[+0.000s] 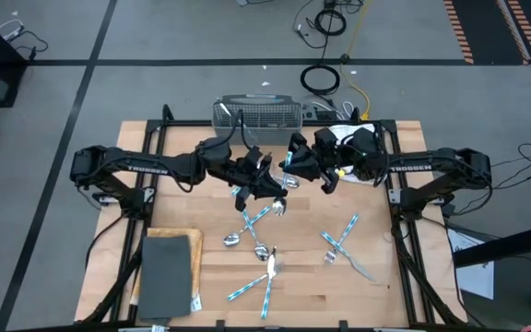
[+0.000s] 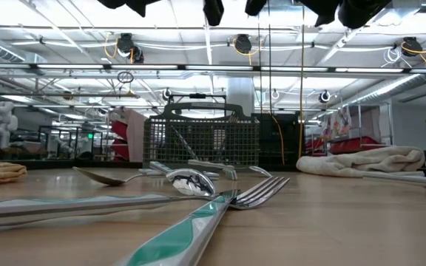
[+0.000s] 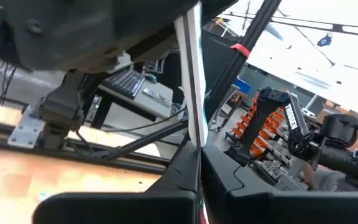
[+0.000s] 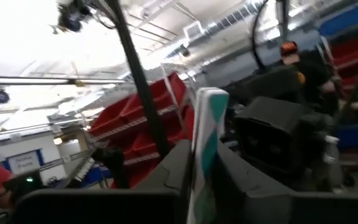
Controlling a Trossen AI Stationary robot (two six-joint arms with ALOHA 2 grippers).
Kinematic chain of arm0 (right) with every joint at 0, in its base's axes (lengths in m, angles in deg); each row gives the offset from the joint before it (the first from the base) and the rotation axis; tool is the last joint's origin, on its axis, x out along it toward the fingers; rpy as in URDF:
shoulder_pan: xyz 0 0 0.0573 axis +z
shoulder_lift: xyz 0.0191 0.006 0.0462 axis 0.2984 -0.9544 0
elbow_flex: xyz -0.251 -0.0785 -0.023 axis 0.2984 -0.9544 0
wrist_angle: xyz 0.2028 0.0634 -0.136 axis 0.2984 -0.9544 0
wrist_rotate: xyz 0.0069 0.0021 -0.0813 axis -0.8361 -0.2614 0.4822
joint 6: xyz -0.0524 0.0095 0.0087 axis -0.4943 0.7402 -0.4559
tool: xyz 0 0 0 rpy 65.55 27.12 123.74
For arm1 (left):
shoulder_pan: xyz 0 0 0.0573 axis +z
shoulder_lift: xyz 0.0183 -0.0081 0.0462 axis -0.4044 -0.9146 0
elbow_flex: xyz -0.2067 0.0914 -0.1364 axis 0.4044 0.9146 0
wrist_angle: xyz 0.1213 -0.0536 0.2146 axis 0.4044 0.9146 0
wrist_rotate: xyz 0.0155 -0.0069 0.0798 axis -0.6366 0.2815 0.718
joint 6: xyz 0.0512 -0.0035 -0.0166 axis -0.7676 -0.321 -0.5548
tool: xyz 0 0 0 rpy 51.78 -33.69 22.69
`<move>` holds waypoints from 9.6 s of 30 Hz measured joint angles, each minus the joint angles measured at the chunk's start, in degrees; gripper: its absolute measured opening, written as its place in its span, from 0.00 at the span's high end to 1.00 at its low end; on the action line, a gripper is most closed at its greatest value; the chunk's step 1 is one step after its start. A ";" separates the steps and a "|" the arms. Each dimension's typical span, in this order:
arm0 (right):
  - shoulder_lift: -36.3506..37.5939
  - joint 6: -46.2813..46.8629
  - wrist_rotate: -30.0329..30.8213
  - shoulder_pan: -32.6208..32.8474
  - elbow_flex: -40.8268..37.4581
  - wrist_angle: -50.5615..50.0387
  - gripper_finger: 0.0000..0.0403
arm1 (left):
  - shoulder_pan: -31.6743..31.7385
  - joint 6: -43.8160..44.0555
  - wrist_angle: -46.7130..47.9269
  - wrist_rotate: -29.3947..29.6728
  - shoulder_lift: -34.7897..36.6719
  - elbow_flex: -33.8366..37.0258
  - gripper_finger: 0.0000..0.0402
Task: Sort silverware
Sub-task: Put the blue spoon into the gray silverware rack
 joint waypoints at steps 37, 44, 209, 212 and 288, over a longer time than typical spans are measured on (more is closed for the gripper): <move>6.70 -87.60 41.11 18.63 28.37 -95.38 0.48 | 1.86 28.24 14.25 -1.02 0.39 0.01 1.00; 1.62 -97.53 57.30 24.13 28.74 -94.91 0.48 | 2.03 34.76 10.74 -1.26 0.39 0.00 1.00; -6.02 45.37 39.39 9.35 -14.05 -66.98 0.57 | 7.43 27.81 7.69 -16.38 1.53 0.00 0.55; -8.63 45.60 39.07 9.34 -14.05 -63.32 0.57 | 8.04 27.54 7.73 -17.20 1.55 0.00 0.55; -19.84 -27.27 66.06 -18.05 28.96 -59.83 1.00 | 39.23 -3.50 42.03 -18.09 42.68 0.07 0.55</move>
